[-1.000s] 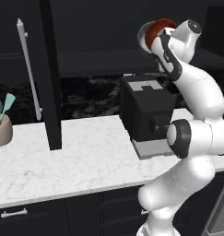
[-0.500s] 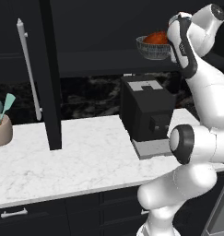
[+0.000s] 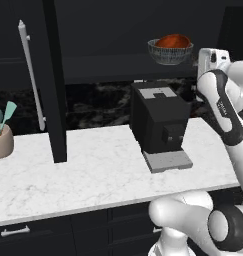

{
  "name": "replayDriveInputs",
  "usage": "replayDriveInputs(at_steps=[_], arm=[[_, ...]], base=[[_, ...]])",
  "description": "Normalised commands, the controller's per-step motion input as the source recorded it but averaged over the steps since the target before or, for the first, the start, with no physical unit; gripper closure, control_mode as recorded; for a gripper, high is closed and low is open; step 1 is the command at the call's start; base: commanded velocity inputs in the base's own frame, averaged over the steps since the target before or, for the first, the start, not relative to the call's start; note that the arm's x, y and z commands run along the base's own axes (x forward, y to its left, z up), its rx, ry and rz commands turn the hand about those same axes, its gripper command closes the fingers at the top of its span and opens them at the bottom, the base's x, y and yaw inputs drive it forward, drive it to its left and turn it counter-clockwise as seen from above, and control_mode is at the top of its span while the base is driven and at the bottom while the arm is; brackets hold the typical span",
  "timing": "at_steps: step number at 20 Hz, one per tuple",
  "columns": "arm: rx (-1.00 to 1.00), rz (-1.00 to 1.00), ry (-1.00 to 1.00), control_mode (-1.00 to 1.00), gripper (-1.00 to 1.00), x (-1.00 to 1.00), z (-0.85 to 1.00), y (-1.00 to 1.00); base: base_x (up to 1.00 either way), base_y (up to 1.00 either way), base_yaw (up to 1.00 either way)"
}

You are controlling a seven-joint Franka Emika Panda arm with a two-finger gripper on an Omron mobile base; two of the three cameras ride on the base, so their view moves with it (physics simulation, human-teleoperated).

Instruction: Pick up the bowls on the counter and stack them on top of one another in the open cabinet. Place the smaller bowl on top of the larger bowl.

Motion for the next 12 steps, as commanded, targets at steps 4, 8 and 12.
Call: replayDriveInputs(at_steps=[4, 8, 12], arm=[[-0.09, 0.03, 0.01, -1.00, -1.00, -1.00, -1.00, 0.54], [-0.27, 0.31, 0.03, -1.00, -1.00, -1.00, -0.98, 1.00], [-0.24, 0.41, 0.07, -1.00, -1.00, -0.81, -0.78, 1.00]], base=[[0.00, 0.00, 0.00], [0.00, 0.00, 0.00], [0.00, 0.00, 0.00]])
